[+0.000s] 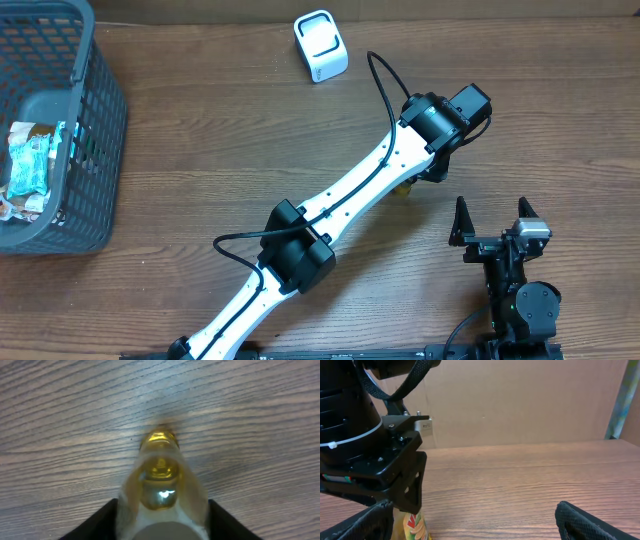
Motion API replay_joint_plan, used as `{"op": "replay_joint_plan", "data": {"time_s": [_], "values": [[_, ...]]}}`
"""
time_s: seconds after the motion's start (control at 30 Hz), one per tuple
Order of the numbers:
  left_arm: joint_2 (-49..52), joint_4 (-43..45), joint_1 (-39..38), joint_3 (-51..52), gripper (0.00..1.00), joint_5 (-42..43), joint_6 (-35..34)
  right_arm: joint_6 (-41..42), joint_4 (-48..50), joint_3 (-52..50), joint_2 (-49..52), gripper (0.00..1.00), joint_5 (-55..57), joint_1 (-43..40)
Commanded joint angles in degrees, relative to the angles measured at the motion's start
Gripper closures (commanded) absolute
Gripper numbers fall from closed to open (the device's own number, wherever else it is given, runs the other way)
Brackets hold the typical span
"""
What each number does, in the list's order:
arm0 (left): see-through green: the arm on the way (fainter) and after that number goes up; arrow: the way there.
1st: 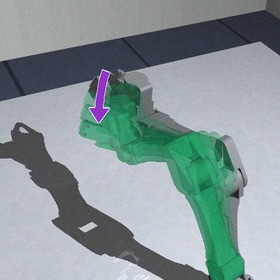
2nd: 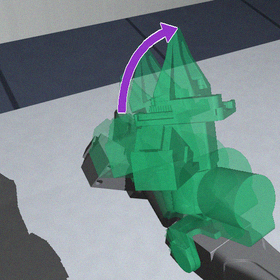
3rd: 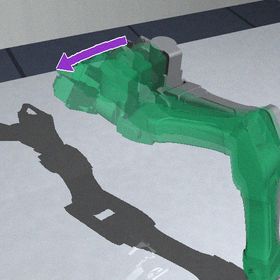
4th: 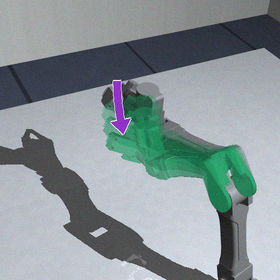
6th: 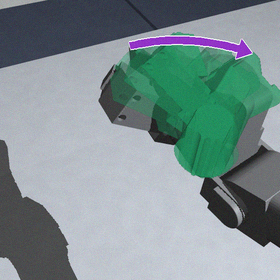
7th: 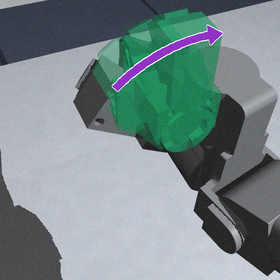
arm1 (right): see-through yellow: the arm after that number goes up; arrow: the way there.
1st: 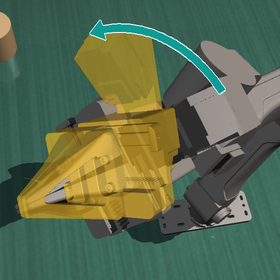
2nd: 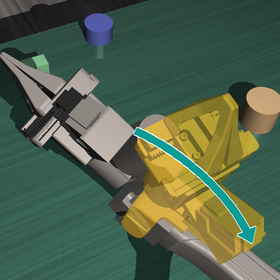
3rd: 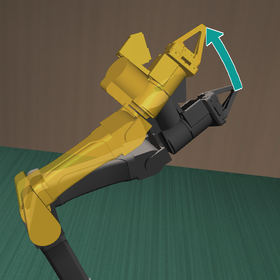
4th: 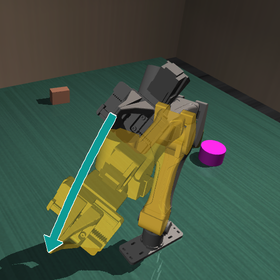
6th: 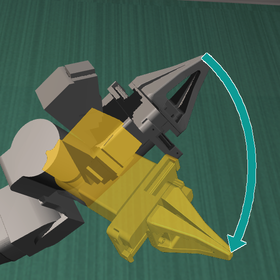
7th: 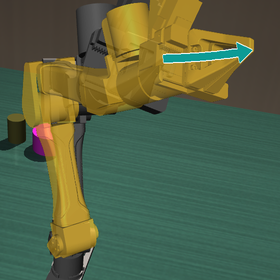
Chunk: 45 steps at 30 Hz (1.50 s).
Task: Scan the item barcode
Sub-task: 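Hold the yellow bottle in front of the scanner, then lower the yellow bottle onto the table right of center and release, then move the left gripper back into the grey basket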
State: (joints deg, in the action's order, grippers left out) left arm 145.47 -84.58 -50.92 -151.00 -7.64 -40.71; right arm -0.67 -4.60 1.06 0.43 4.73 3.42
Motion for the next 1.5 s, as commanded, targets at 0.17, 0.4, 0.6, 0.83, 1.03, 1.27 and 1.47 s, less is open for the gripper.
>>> {"op": "replay_joint_plan", "data": {"time_s": [0.17,0.4,0.6,0.83,1.03,1.27,1.47], "values": [[-0.31,0.17,0.26,-0.37,0.5,0.22,-12.17,-0.26,0.22,-0.57,-0.26,0.0,0.33,0.2],[-0.31,1.03,0.28,-0.42,0.26,0.11,-10.01,-0.26,0.22,-0.57,-0.26,0.0,0.33,0.2],[-0.33,2.78,1.36,-5.44,0.0,-0.2,-1.42,-0.26,0.22,-0.57,-0.26,0.0,0.33,0.2],[-0.85,-1.46,5.03,-19.85,0.0,-3.72,2.25,-0.26,0.22,-0.57,-0.26,0.0,0.35,0.2],[-4.81,-8.26,11.67,-29.03,0.0,-9.42,7.39,-0.26,0.22,-0.57,-0.26,0.0,0.33,0.2],[-14.84,-12.22,23.08,-29.0,0.0,-10.08,12.02,-0.26,0.22,-0.57,-0.26,0.0,0.35,0.2],[-22.86,-12.22,33.86,-29.0,0.0,-10.12,14.86,-0.26,0.22,-0.57,-0.26,0.0,0.35,0.2]]}}
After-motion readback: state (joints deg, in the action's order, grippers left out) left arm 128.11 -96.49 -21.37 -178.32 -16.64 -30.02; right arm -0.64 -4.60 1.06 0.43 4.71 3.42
